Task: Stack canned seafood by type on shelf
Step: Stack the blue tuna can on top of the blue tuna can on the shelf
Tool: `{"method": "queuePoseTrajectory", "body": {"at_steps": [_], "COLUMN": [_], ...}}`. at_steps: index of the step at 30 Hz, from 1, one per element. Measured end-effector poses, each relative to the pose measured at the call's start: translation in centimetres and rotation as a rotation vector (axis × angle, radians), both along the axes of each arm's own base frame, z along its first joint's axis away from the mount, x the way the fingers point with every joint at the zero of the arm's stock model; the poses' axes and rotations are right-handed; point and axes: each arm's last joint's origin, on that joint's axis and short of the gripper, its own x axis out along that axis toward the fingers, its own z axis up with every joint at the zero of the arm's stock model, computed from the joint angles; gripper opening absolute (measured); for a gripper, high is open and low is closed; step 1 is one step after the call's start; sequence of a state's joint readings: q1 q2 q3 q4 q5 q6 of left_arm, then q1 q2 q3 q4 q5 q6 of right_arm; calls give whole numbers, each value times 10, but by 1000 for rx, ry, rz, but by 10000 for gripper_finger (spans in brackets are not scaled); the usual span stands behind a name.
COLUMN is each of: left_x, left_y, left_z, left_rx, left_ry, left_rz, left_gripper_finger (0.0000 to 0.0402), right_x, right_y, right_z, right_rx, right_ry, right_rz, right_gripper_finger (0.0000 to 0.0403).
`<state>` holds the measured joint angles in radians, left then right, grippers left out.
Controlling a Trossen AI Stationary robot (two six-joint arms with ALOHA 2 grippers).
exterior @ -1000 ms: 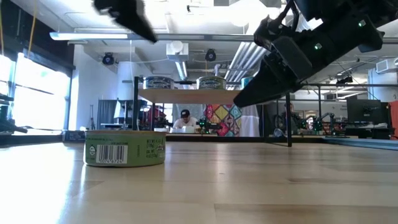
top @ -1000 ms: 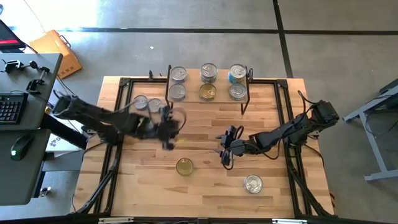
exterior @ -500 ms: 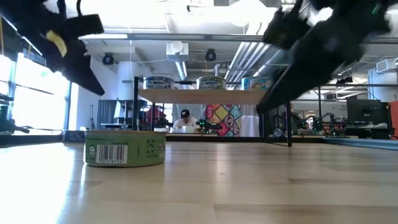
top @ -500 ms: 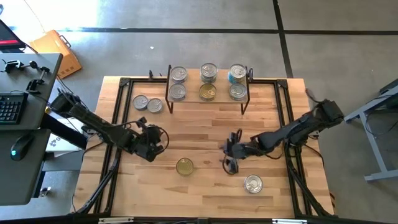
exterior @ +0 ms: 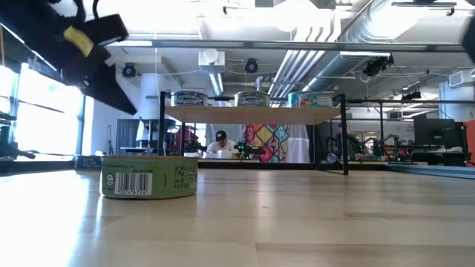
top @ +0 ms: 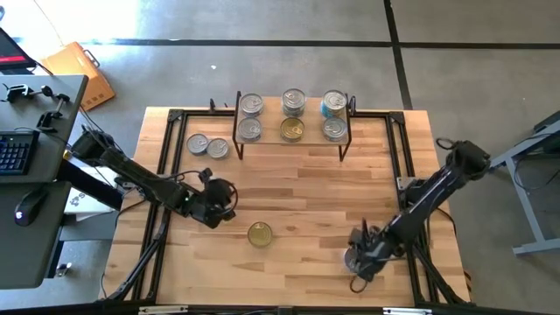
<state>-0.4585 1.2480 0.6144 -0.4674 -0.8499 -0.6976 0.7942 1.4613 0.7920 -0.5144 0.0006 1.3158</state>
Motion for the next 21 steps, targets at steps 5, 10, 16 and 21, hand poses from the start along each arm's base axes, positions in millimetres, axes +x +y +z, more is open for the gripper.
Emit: {"method": "queuePoseTrajectory", "body": {"at_steps": [5,10,16,21], "left_x": [11,19,28,46], "left_y": [-3,-2,1,5], "left_z": [7,14,19,15], "left_rx": [65,112,99,0], "left_ry": [-47,-81,-129,-139], "left_rz": [-84,-131,-164,-320], "left_gripper_finger": [96,96,96,89], "right_x": [9,35,54,45], "right_y": [1,-28,-49,-78], "right_z": [-17,-25,-7,-16], "right_rx": [-56,-422,-705,-744], "right_ry": [-149,-372,-550,-344], "right_rz": [-57,-133,-105,-236], "right_gripper_finger": [193,134,102,85]}}
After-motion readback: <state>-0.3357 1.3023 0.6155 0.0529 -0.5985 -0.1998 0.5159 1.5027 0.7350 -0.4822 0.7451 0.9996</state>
